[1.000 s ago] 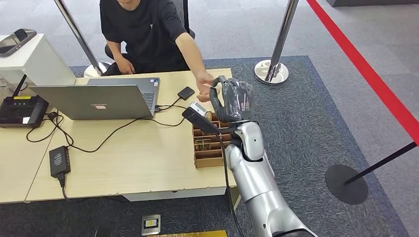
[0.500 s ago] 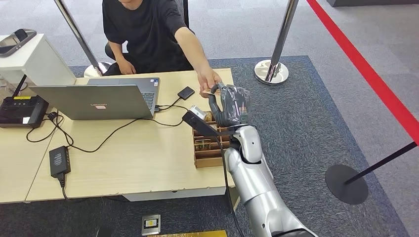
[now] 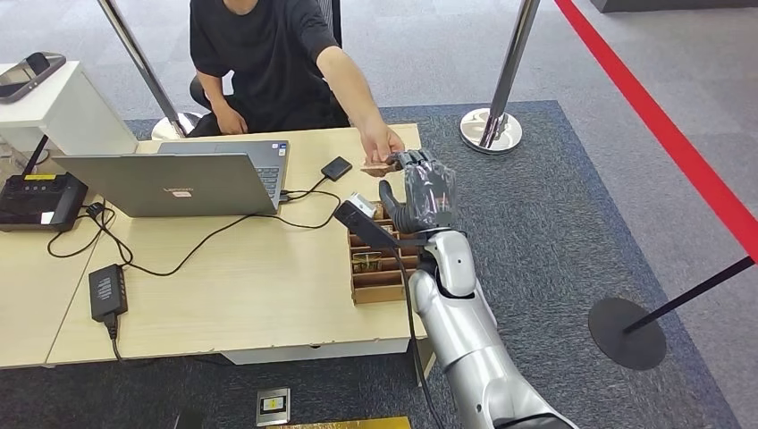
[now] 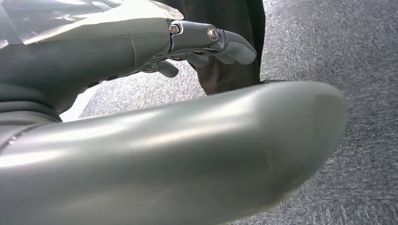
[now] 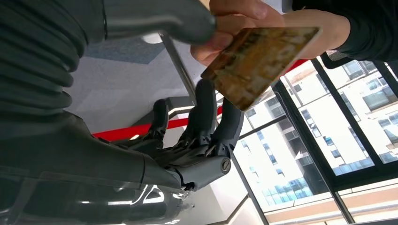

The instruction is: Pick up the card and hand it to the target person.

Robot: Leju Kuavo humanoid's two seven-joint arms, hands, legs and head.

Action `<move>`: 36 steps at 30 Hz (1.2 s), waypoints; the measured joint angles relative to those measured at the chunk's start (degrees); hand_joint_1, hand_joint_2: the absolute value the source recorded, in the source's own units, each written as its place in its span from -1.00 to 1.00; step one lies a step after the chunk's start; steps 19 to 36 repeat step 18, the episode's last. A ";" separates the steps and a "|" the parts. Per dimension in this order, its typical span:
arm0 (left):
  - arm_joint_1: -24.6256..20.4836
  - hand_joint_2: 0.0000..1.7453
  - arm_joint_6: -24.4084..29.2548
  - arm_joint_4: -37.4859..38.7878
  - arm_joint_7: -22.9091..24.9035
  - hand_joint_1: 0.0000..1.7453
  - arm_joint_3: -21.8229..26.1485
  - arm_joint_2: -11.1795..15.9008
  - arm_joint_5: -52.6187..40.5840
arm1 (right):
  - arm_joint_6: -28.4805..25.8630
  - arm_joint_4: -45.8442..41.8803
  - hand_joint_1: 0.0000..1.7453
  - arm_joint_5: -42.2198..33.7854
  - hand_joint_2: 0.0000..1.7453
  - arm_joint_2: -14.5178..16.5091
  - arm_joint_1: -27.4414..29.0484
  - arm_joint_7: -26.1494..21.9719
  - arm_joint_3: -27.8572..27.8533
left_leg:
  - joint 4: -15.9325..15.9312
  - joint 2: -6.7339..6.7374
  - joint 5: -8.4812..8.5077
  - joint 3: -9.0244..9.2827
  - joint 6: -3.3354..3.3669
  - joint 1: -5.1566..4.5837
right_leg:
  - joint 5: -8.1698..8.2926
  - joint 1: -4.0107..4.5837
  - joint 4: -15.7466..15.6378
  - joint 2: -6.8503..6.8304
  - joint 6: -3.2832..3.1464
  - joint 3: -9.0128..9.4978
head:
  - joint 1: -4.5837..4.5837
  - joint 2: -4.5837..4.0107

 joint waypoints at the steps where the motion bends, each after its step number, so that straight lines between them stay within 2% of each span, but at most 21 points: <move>1: 0.00 -1.00 -0.04 0.00 0.00 -1.00 0.00 -0.01 0.00 | 0.00 0.16 -1.00 0.04 1.00 -0.03 0.00 0.11 0.00 | 0.00 0.00 0.00 0.00 0.00 0.00 | 0.00 0.00 0.00 0.00 0.00 0.00 | 0.00 0.00; 36: 0.00 -1.00 0.12 0.00 0.55 -1.00 0.00 -0.01 0.12 | -0.09 2.19 -1.00 -0.07 1.00 -0.15 -0.07 1.28 0.10 | 0.00 0.00 0.00 0.00 0.00 0.00 | 0.00 0.00 0.00 0.00 0.00 0.00 | 0.00 0.00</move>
